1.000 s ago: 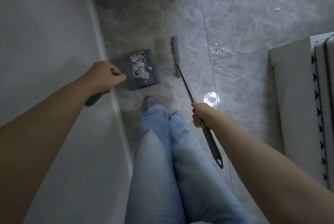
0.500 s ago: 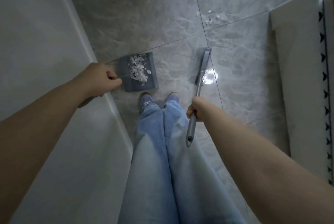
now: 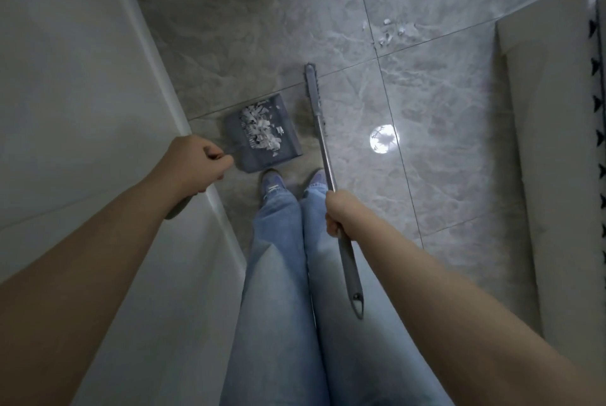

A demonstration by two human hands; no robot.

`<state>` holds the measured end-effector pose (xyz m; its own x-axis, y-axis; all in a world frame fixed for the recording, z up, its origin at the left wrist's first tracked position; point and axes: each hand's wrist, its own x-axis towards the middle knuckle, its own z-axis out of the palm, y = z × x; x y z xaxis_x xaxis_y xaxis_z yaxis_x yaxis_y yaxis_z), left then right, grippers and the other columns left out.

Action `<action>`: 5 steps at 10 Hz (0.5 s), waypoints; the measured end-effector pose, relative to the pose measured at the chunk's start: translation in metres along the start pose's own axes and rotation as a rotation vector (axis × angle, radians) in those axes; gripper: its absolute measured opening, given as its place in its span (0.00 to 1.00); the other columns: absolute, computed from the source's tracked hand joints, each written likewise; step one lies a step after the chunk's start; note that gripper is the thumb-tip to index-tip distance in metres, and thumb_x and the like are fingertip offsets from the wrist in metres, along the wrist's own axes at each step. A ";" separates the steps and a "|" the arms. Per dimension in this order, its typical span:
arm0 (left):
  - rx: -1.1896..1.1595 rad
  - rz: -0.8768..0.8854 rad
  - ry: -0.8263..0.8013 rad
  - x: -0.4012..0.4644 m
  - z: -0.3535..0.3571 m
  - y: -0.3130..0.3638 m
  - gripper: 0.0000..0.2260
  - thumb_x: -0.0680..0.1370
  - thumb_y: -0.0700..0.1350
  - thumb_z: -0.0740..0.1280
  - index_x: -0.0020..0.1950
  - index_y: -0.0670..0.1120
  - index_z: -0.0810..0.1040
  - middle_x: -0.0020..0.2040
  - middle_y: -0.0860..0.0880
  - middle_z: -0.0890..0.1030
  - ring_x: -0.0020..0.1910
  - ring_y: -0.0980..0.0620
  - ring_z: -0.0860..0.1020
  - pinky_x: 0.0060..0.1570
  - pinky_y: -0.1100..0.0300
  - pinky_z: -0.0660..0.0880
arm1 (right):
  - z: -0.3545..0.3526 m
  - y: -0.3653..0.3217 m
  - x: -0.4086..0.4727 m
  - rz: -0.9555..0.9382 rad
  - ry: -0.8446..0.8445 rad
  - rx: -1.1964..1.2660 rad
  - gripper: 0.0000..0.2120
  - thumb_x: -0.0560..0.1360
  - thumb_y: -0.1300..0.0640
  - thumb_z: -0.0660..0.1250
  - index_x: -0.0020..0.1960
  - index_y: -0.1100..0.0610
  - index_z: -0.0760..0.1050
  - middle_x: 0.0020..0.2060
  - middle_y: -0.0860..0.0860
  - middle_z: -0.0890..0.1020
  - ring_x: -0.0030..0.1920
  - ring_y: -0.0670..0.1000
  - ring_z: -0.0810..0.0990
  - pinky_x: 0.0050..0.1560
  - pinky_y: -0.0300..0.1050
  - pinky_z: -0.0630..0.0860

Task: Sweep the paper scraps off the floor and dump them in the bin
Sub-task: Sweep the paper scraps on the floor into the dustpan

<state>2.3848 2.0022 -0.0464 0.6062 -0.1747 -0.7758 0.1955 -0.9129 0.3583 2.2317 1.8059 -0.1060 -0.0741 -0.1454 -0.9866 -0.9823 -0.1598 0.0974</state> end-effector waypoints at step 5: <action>-0.106 0.040 -0.001 -0.005 -0.018 0.005 0.15 0.75 0.40 0.66 0.36 0.29 0.77 0.18 0.49 0.70 0.16 0.54 0.69 0.19 0.61 0.68 | -0.013 -0.030 -0.030 -0.156 0.072 -0.150 0.17 0.81 0.58 0.51 0.34 0.54 0.62 0.31 0.53 0.70 0.29 0.51 0.70 0.28 0.42 0.69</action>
<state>2.3962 2.0049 -0.0317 0.6143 -0.2106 -0.7605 0.2519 -0.8610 0.4419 2.2657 1.8025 -0.0775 0.0946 -0.1757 -0.9799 -0.9441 -0.3282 -0.0323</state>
